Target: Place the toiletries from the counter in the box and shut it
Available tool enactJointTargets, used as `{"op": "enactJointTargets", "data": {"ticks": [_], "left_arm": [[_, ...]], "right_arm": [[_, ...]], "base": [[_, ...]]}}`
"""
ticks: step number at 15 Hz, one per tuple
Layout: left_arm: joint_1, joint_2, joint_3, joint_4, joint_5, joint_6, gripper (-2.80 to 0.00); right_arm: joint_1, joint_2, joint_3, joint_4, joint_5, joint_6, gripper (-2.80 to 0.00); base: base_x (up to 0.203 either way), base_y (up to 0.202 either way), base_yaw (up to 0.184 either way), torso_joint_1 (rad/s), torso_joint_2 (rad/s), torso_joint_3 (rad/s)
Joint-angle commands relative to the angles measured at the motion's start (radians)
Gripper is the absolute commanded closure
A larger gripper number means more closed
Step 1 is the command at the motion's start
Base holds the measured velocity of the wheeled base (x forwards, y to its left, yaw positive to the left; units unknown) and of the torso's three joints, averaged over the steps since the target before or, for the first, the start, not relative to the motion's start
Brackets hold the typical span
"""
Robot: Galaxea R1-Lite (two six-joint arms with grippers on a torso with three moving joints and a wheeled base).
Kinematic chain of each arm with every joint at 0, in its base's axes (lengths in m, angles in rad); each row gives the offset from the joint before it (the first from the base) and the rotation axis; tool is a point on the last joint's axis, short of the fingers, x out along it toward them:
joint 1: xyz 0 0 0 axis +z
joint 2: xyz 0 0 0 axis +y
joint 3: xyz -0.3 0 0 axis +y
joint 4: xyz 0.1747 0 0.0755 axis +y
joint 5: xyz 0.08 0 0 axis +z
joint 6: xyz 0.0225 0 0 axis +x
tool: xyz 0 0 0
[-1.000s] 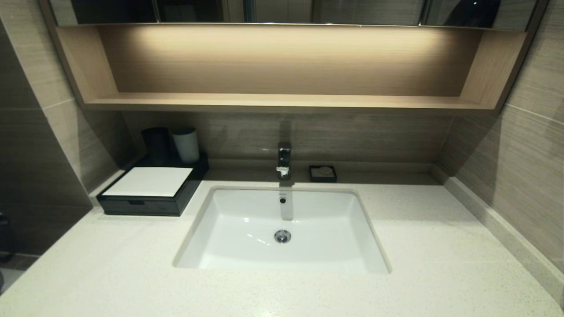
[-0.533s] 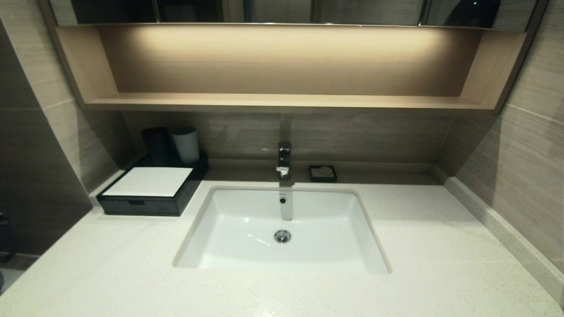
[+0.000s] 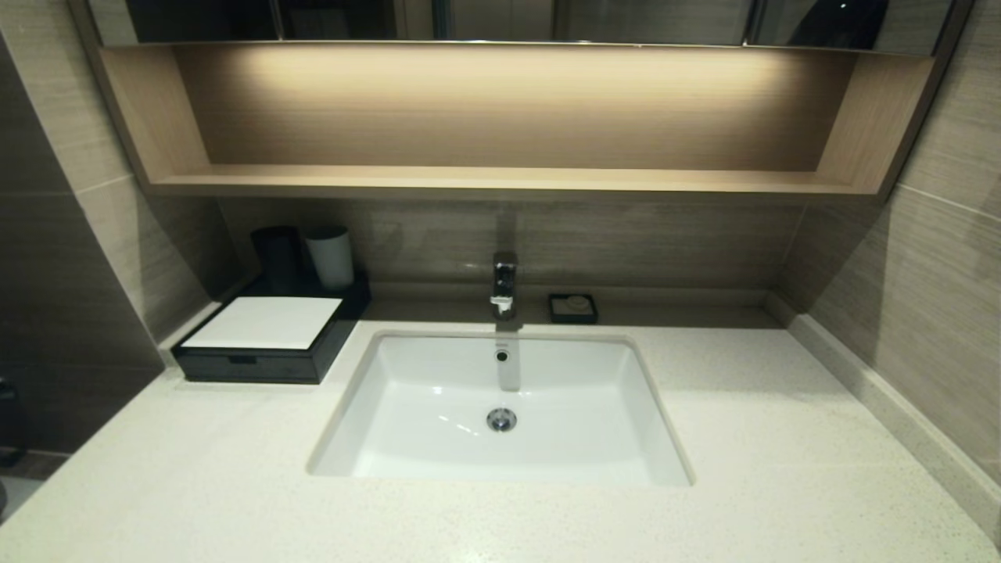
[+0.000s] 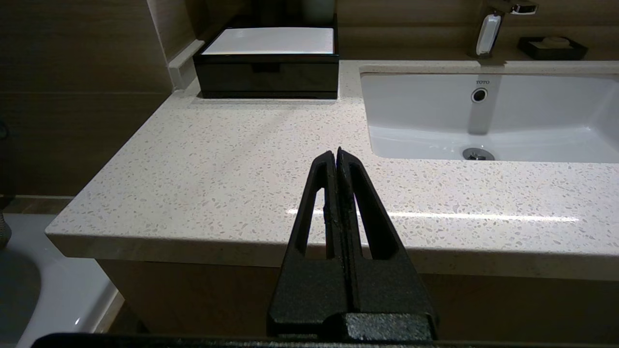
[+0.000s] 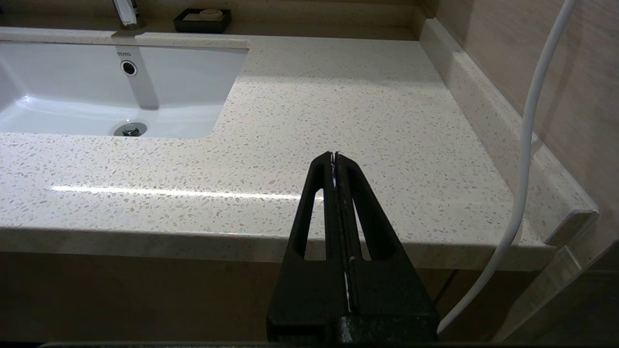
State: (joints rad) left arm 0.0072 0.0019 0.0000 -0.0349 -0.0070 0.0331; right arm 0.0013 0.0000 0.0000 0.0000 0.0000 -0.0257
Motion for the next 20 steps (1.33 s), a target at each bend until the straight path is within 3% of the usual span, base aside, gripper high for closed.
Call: {"op": "enactJointTargets", "data": {"ticks": [1, 20], "left_arm": [[0.000, 0.000, 0.020, -0.002, 0.001, 0.001, 0.00], [0.000, 0.000, 0.020, -0.002, 0.001, 0.001, 0.00]], "right_arm": [[0.000, -0.001, 0.002, 0.000, 0.000, 0.000, 0.00], [0.000, -0.002, 0.002, -0.002, 0.000, 0.009, 0.00]], "base": [[0.000, 0.000, 0.000, 0.000, 0.00, 0.000], [0.000, 0.000, 0.000, 0.000, 0.00, 0.000]]}}
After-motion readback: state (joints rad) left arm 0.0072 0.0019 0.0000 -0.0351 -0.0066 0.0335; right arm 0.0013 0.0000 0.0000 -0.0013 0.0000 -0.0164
